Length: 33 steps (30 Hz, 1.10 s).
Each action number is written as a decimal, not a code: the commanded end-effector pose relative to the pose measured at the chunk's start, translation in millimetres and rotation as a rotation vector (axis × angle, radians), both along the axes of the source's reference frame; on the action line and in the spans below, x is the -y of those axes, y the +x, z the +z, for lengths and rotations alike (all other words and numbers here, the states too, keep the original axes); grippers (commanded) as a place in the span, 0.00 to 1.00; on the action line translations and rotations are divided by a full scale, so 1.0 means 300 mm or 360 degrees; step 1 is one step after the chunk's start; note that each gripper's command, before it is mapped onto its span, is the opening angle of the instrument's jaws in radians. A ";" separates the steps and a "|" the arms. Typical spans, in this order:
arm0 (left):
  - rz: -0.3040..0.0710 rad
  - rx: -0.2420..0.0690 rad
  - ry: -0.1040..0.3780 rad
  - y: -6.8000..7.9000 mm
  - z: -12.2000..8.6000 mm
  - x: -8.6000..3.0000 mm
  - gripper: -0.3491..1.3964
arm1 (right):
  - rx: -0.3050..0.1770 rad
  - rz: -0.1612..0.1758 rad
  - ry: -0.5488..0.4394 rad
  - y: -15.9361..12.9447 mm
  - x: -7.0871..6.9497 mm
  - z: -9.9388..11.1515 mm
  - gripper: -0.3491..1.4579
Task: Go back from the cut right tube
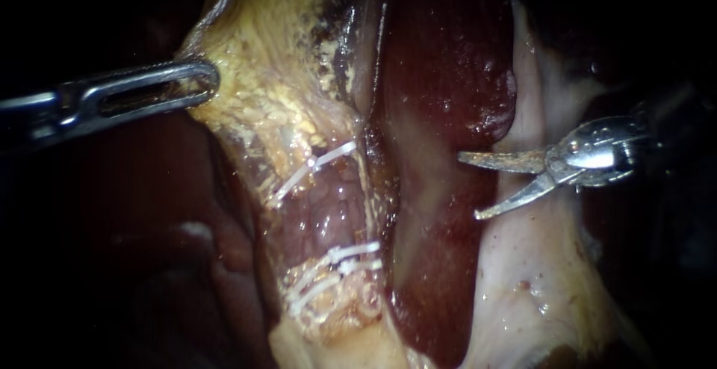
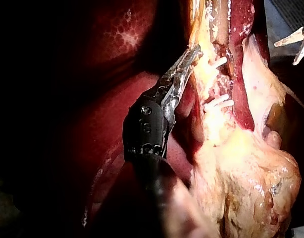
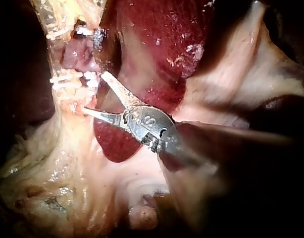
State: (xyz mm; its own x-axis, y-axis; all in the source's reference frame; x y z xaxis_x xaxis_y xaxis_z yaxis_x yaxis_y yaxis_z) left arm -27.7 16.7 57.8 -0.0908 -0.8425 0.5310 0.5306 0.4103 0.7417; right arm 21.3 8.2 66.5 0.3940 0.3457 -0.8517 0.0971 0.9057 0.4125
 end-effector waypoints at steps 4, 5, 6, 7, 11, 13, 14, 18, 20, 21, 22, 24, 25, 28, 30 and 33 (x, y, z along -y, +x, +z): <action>0.0000 -0.0001 -0.0007 -0.0018 0.0034 -0.0001 0.00 | 0.0001 -0.0002 -0.0001 0.0001 0.0008 0.0007 0.98; 0.0005 -0.0002 -0.0007 -0.0025 0.0048 -0.0001 0.00 | 0.0001 -0.0002 -0.0001 0.0001 0.0009 0.0008 0.98; 0.0015 -0.0004 -0.0005 -0.0036 0.0069 -0.0003 0.00 | 0.0001 -0.0002 -0.0002 0.0001 0.0010 0.0009 0.98; 0.0023 -0.0003 -0.0005 -0.0046 0.0086 -0.0003 0.00 | 0.0001 -0.0002 -0.0002 0.0001 0.0011 0.0010 0.98; 0.0063 -0.0006 -0.0001 -0.0125 0.0166 0.0004 0.00 | 0.0001 -0.0001 -0.0003 0.0001 0.0013 0.0014 0.98; 0.0077 -0.0009 0.0002 -0.0166 0.0191 0.0006 0.00 | 0.0002 -0.0001 -0.0003 0.0001 0.0013 0.0016 0.98; 0.0087 -0.0006 0.0003 -0.0192 0.0205 0.0009 0.00 | 0.0002 -0.0001 -0.0003 0.0002 0.0013 0.0016 0.98; 0.0111 -0.0006 0.0005 -0.0263 0.0236 0.0021 0.00 | 0.0002 0.0000 -0.0003 0.0005 0.0012 0.0017 0.98; 0.0124 -0.0012 -0.0001 -0.0283 0.0247 0.0028 0.00 | 0.0003 0.0001 -0.0004 0.0007 0.0011 0.0018 0.98; 0.0128 -0.0009 -0.0002 -0.0288 0.0252 0.0029 0.00 | 0.0003 0.0001 -0.0004 0.0008 0.0011 0.0019 0.98; 0.0128 -0.0009 -0.0003 -0.0291 0.0255 0.0031 0.00 | 0.0001 -0.0002 -0.0002 0.0009 0.0011 0.0020 0.98; 0.0131 -0.0012 -0.0002 -0.0294 0.0262 0.0032 0.00 | 0.0001 -0.0001 -0.0002 0.0011 0.0012 0.0021 0.98; 0.0134 -0.0015 0.0000 -0.0294 0.0264 0.0032 0.00 | 0.0001 -0.0001 -0.0002 0.0013 0.0012 0.0021 0.98; 0.0135 -0.0015 0.0000 -0.0293 0.0266 0.0031 0.00 | 0.0002 -0.0001 -0.0002 0.0016 0.0012 0.0021 0.98; 0.0135 -0.0015 0.0000 -0.0292 0.0265 0.0032 0.00 | 0.0002 0.0000 -0.0002 0.0016 0.0012 0.0021 0.98; 0.0136 -0.0014 -0.0001 -0.0289 0.0265 0.0032 0.00 | 0.0002 0.0000 -0.0002 0.0017 0.0012 0.0021 0.98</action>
State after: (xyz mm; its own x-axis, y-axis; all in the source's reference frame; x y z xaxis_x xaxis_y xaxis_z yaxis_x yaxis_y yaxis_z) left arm -36.4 15.7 65.8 -0.0136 -0.8468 0.5317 0.5009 0.4545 0.7366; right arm 21.9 7.8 67.1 0.3948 0.3442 -0.8518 0.0969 0.9064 0.4112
